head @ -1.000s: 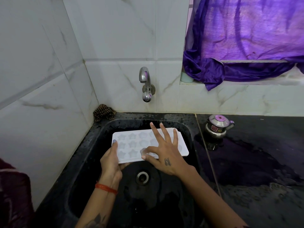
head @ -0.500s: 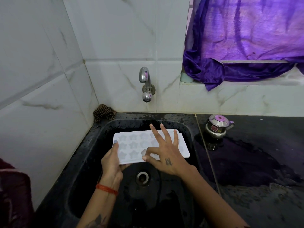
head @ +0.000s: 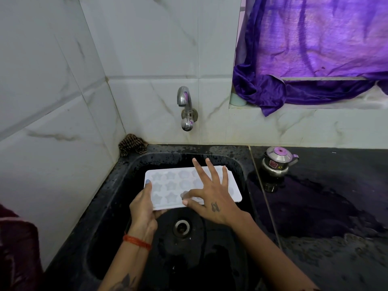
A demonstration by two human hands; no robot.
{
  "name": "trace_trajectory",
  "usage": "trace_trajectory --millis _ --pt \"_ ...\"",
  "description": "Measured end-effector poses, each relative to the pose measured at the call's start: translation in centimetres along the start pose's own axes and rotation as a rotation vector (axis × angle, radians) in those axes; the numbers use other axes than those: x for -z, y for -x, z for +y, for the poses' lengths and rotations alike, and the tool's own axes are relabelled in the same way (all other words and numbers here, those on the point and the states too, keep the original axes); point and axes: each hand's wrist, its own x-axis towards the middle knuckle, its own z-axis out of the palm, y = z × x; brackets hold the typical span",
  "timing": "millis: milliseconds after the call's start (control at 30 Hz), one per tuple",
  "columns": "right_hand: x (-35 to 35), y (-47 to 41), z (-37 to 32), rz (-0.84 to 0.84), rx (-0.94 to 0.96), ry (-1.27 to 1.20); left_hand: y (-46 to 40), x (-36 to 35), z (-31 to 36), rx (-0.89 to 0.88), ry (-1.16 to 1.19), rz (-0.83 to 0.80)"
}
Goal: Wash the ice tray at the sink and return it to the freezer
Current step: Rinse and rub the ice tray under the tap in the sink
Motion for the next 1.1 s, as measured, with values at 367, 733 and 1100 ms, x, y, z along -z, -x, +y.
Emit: trace_trajectory --millis 367,733,1100 --pt "0.66 -0.22 0.05 -0.079 -0.05 -0.139 0.11 -0.03 -0.02 0.021 0.005 -0.01" --pt "0.31 0.25 0.14 0.031 0.029 0.014 0.1 0.02 -0.32 0.024 0.011 -0.013" --pt "0.03 0.17 0.0 0.012 0.028 -0.055 -0.22 0.26 -0.49 0.016 0.009 -0.009"
